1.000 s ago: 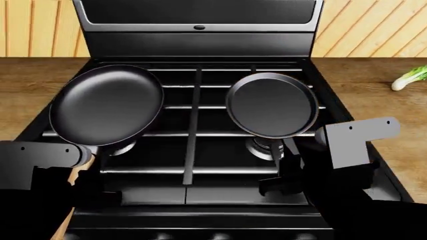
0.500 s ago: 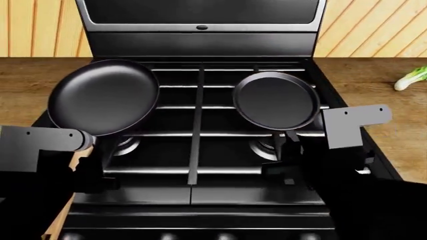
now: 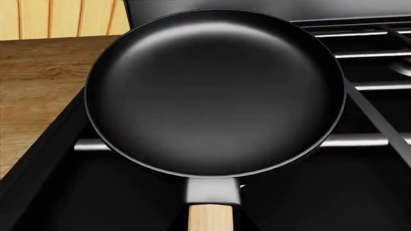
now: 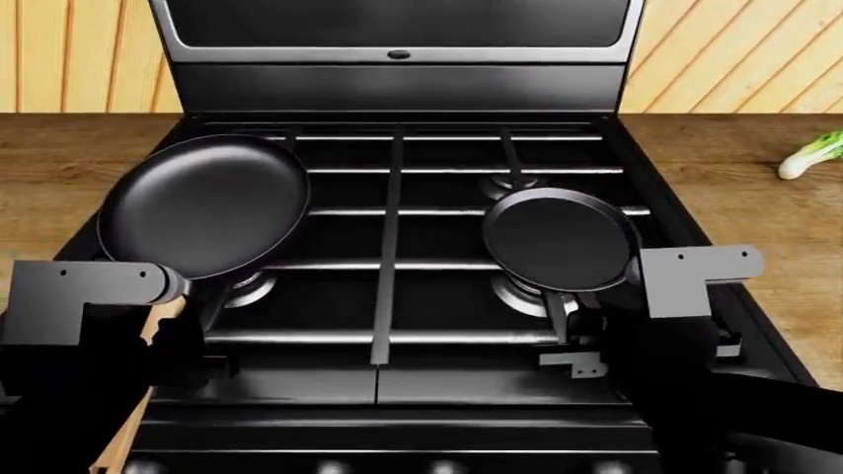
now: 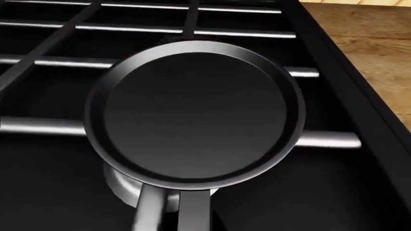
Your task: Place both pans onto different burners. Then place the celery and the shrimp on different pans.
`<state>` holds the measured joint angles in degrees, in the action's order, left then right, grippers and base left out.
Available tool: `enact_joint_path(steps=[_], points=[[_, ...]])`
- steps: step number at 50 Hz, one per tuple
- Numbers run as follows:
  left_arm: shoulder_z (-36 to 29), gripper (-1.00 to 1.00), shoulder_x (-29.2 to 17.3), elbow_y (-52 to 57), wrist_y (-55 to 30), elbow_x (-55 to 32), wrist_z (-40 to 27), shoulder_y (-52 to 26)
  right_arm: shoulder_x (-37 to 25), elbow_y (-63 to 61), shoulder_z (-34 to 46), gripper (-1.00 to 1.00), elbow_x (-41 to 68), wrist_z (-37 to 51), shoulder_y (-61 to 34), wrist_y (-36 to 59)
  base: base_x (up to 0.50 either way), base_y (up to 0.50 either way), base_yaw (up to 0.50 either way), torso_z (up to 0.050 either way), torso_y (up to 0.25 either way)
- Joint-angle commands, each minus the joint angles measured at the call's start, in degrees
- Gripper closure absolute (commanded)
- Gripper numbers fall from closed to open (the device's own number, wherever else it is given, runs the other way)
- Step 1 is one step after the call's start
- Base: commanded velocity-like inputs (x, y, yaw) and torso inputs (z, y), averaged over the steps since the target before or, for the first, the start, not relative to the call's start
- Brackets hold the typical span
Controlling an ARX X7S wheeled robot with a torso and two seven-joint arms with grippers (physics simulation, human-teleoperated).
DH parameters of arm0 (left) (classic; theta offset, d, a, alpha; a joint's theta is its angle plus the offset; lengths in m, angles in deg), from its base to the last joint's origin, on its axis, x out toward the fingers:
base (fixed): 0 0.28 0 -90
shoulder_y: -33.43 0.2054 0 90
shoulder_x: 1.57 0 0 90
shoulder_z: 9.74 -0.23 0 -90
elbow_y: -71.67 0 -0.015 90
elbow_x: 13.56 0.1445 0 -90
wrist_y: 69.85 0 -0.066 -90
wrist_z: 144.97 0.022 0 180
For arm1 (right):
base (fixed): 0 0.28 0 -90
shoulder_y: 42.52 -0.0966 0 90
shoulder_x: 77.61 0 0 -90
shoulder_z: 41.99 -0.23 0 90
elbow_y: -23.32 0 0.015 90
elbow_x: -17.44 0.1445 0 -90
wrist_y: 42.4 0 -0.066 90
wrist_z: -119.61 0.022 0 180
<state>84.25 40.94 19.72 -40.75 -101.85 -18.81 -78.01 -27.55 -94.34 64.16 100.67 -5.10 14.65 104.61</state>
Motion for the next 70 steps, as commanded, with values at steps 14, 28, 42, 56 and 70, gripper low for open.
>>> enact_joint_path(steps=[14,28,42,56,70], points=[[2.64,1.00,-0.24,0.17,1.98,3.80,1.45,0.81,-0.02,-1.95,-1.48,-1.00,-0.59,1.35,-1.01,-0.30,0.00,0.00,0.00,0.001,0.004],[1.53,1.00,-1.34,-1.15,1.03,1.04,-0.55,-2.51,-2.76,-10.81,-3.73,-1.00,12.03,10.72,-9.42,1.33,0.00,0.00,0.00,0.001,0.002],[-5.78,1.00,-0.43,-8.66,-2.50,7.53,0.82,-10.08,-5.45,-12.42,-5.35,-1.00,18.02,15.03,-16.26,0.70,0.00,0.00,0.00,0.001,0.001],[-8.95,1.00,1.28,-12.19,-0.82,12.50,4.95,-8.26,-4.97,-11.91,-4.89,-1.00,16.35,13.72,-14.98,0.43,0.00,0.00,0.00,0.001,0.002],[-9.57,1.00,1.96,-13.16,1.61,14.97,7.15,-4.42,-4.48,-11.41,-4.23,-1.00,14.61,12.50,-13.86,0.20,0.00,0.00,0.00,0.000,0.001]])
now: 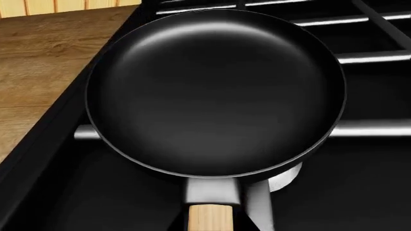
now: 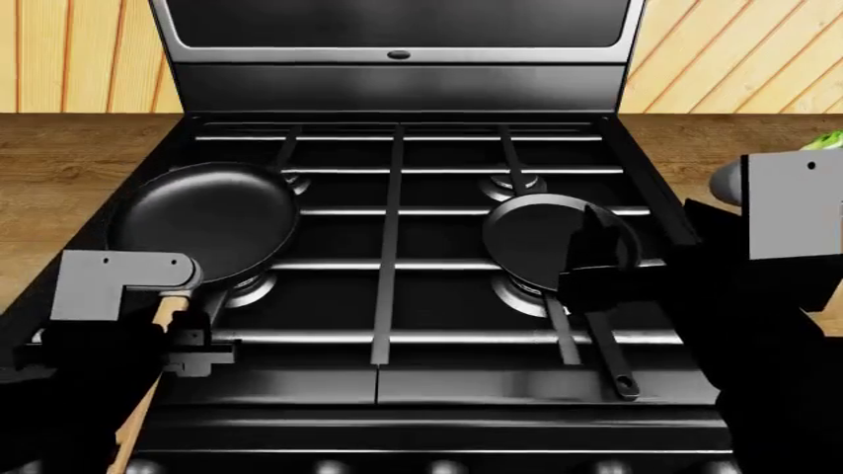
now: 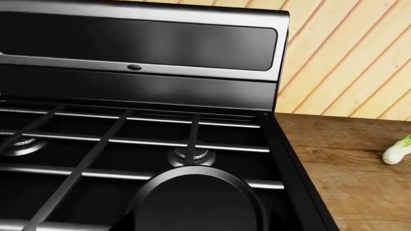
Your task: Place both pans onto different burners. Then place the celery and the shrimp on different pans.
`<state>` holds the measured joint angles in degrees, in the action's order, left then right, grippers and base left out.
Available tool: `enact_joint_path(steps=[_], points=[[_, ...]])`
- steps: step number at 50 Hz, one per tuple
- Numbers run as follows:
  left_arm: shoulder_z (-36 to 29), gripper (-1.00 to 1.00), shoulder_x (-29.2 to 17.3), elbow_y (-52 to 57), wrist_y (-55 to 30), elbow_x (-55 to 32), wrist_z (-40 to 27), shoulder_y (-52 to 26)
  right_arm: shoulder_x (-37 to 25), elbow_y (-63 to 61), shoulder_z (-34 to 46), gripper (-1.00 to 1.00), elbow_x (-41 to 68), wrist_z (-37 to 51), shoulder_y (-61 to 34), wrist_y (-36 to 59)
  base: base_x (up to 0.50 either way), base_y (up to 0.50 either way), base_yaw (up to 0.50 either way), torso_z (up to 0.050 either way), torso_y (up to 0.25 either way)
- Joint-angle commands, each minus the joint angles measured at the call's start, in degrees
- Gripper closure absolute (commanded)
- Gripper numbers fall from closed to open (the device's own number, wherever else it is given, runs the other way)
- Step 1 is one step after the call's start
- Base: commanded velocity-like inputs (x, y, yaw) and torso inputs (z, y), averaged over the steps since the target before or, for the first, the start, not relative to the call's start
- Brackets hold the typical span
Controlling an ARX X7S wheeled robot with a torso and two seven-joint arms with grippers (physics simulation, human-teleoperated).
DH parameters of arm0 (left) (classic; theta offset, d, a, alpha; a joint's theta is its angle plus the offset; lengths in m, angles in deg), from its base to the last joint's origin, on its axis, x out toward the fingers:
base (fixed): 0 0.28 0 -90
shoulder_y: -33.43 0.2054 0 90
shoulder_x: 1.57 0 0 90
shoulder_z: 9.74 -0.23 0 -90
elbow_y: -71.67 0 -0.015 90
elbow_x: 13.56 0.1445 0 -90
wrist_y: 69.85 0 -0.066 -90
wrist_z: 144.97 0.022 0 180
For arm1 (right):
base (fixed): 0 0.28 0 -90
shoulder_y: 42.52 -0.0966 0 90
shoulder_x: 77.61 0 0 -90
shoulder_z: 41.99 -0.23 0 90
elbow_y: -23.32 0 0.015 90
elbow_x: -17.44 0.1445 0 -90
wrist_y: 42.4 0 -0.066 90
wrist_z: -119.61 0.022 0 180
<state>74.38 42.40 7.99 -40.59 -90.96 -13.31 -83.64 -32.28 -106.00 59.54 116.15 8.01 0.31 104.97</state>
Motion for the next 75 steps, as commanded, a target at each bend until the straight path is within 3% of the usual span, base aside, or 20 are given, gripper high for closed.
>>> enact_joint_path(steps=[1,6,7,21,37,54,75], points=[[0.31,1.00,0.51,-1.47,1.47,4.05,1.64,1.25,0.26,0.26,0.44,-1.00,-0.87,-0.63,0.46,-0.18,0.01,0.00,0.00,0.000,0.000],[0.19,1.00,0.49,-1.50,1.41,3.90,1.64,1.25,0.28,0.36,0.51,-1.00,-1.24,-0.95,0.75,-0.34,0.00,0.00,0.00,0.000,0.000],[0.23,-1.00,0.42,-1.41,1.34,3.74,1.58,1.21,0.28,0.34,0.53,-1.00,-1.25,-0.97,0.79,-0.38,0.01,0.00,0.00,0.000,0.000],[1.91,-1.00,-1.27,0.12,-0.41,-0.11,-1.11,-1.74,0.39,0.79,1.01,-1.00,-1.93,-1.52,1.12,-0.63,0.00,0.00,0.00,0.000,0.000],[6.89,-1.00,-8.53,11.85,-2.47,-21.85,-16.13,-14.69,0.31,0.72,1.40,-1.00,-2.01,-1.48,0.92,-0.91,0.00,0.00,0.00,0.000,0.000],[9.28,-1.00,-10.13,16.70,-0.18,-26.55,-18.58,-14.76,0.37,0.28,2.48,-1.00,-2.68,-0.93,0.14,-0.57,0.00,0.00,0.00,0.000,0.000],[11.45,-1.00,-9.41,16.91,0.51,-23.22,-15.72,-10.46,0.17,-0.50,1.47,-1.00,-5.36,-2.47,1.87,-2.31,-0.31,0.00,0.00,0.000,0.000]])
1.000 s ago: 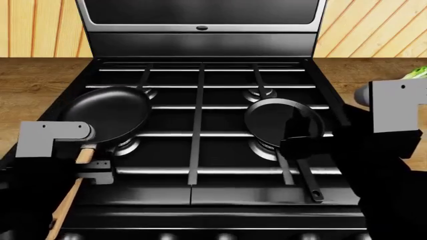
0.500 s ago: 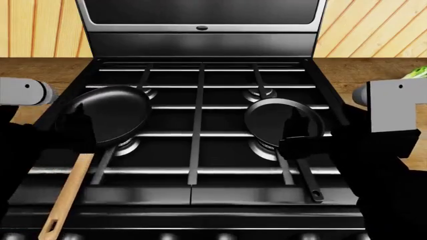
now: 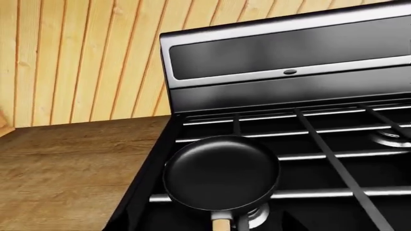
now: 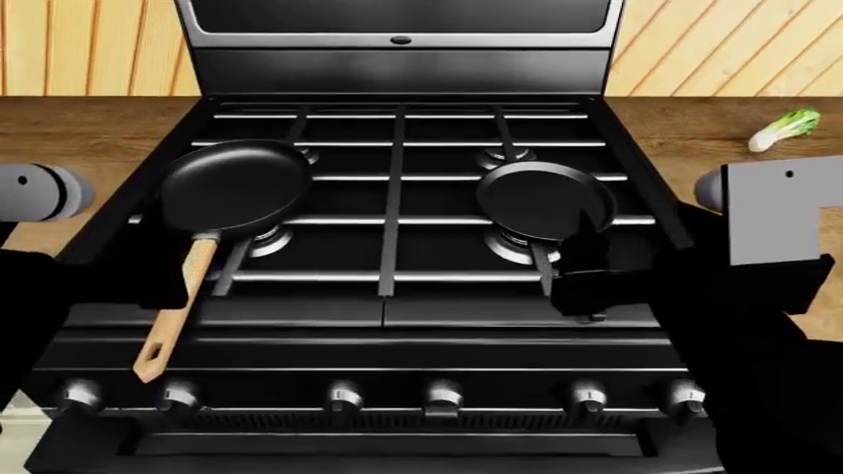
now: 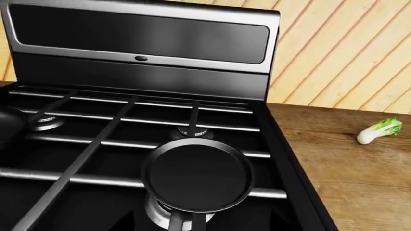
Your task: Place both pans onto different burners. Then place the celery and the shrimp on different pans.
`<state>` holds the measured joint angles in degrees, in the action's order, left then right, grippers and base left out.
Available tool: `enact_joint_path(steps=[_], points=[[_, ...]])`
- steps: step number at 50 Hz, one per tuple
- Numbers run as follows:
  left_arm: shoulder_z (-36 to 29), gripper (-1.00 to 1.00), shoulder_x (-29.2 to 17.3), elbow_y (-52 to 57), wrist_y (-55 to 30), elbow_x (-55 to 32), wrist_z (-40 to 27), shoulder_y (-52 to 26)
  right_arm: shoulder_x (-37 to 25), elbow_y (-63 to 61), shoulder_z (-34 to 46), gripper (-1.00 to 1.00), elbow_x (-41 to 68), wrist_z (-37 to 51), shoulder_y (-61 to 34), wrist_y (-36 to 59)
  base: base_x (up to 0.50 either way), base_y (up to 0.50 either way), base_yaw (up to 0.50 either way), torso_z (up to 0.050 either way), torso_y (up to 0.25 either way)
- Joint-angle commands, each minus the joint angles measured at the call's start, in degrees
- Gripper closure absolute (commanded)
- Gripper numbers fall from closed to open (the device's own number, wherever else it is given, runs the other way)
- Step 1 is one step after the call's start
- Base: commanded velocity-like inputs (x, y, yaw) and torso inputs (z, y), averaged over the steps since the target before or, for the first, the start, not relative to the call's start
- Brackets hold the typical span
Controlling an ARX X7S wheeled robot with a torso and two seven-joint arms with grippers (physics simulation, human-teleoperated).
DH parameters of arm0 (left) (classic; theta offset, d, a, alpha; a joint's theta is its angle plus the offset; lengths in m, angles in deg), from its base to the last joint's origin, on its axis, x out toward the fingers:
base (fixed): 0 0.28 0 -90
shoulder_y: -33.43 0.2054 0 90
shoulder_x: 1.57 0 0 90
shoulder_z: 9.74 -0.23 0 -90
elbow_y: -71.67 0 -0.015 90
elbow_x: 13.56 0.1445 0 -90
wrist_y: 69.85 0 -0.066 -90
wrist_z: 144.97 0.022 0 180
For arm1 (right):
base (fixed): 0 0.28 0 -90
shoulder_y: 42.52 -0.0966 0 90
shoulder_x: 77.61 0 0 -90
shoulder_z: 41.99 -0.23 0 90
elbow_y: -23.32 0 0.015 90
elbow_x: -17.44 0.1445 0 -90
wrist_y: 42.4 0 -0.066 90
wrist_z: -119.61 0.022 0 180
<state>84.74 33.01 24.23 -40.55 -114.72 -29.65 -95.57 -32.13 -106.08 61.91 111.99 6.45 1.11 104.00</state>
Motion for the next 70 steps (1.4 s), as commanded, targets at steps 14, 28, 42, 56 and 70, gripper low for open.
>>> enact_joint_path(steps=[14,28,42,56,70], points=[[0.58,-1.00,-0.42,1.02,0.71,-0.22,-0.05,0.81,-0.39,-0.89,-1.71,-1.00,-1.07,-1.59,1.84,-2.45,0.00,-0.47,0.00,0.000,0.000],[-0.02,-1.00,-1.00,1.17,0.59,-0.69,-0.28,0.45,-0.19,-0.70,-1.18,-1.00,-0.74,-1.28,1.01,-2.50,0.00,-0.50,0.00,0.000,0.000],[-2.07,-1.00,-1.38,0.59,0.41,-2.18,-1.46,-2.72,-0.54,-1.45,-0.95,-1.00,0.72,-0.56,-0.12,-2.54,0.00,-0.50,0.00,0.000,0.000],[-2.86,-1.00,-1.50,0.67,0.66,-2.88,-2.10,-3.43,-1.18,-1.57,-1.38,-1.00,0.57,-0.73,0.26,-3.10,0.00,-0.50,0.00,0.000,0.000],[-2.51,-1.00,-1.57,0.62,1.05,-2.29,-1.69,-2.70,-1.32,-1.19,-1.16,-1.00,0.21,-1.00,0.09,-3.23,0.00,-0.50,0.00,0.000,0.000]])
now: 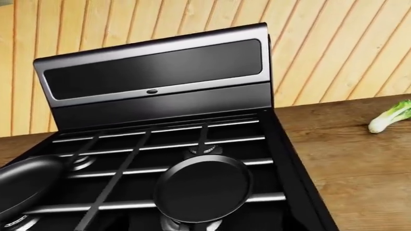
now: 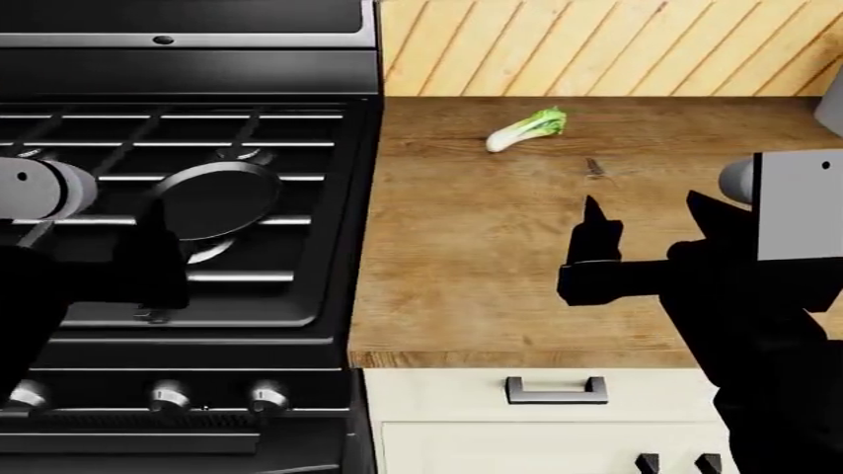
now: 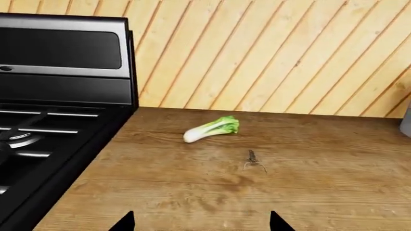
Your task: Place both pans onto different burners. Then place the celery and the shrimp on different pans.
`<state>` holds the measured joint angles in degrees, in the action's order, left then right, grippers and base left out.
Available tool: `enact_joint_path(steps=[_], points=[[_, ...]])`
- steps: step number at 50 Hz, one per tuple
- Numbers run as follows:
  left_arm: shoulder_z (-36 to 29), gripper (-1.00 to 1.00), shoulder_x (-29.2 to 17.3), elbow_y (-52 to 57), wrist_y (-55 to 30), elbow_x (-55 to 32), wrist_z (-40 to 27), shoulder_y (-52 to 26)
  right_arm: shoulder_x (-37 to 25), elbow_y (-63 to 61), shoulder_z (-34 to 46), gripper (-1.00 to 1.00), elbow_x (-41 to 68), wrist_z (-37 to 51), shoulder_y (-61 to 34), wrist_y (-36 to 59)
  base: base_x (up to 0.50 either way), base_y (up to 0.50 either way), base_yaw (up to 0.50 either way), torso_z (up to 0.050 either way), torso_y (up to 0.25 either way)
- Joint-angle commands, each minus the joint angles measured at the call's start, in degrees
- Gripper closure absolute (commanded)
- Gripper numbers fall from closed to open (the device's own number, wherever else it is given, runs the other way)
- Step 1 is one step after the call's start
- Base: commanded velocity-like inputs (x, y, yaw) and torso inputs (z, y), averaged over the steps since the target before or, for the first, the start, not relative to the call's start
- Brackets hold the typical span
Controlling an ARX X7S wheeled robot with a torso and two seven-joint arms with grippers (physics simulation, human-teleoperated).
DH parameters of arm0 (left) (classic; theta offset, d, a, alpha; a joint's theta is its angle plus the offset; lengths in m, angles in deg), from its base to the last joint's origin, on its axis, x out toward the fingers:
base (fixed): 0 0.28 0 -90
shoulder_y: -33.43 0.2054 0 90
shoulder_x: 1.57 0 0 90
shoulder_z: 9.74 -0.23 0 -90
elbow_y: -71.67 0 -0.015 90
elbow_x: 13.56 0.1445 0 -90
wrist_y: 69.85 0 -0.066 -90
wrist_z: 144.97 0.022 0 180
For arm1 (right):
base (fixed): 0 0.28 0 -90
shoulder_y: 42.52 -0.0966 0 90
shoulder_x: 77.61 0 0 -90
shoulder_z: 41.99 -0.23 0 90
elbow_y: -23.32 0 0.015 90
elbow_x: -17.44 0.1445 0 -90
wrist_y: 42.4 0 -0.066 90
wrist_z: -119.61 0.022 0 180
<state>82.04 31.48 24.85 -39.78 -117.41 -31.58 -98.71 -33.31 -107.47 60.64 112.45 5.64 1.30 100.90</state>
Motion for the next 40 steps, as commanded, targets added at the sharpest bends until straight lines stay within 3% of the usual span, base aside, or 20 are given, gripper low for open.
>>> enact_joint_path(steps=[1,27,40], points=[[0.25,-1.00,-0.02,0.16,0.27,0.52,0.33,0.71,-0.17,0.10,0.07,-1.00,-0.23,-0.15,-0.03,-0.20,0.00,-0.50,0.00,0.000,0.000],[2.00,-1.00,-0.44,0.84,1.16,1.75,1.46,3.36,-0.09,0.57,0.85,-1.00,-0.72,-0.10,-0.48,-0.32,0.00,-0.50,0.00,0.000,0.000],[2.03,-1.00,-0.80,0.79,1.42,1.49,1.58,2.92,0.03,1.48,1.74,-1.00,-0.55,0.65,-2.47,0.32,0.05,0.00,0.00,0.000,0.000]])
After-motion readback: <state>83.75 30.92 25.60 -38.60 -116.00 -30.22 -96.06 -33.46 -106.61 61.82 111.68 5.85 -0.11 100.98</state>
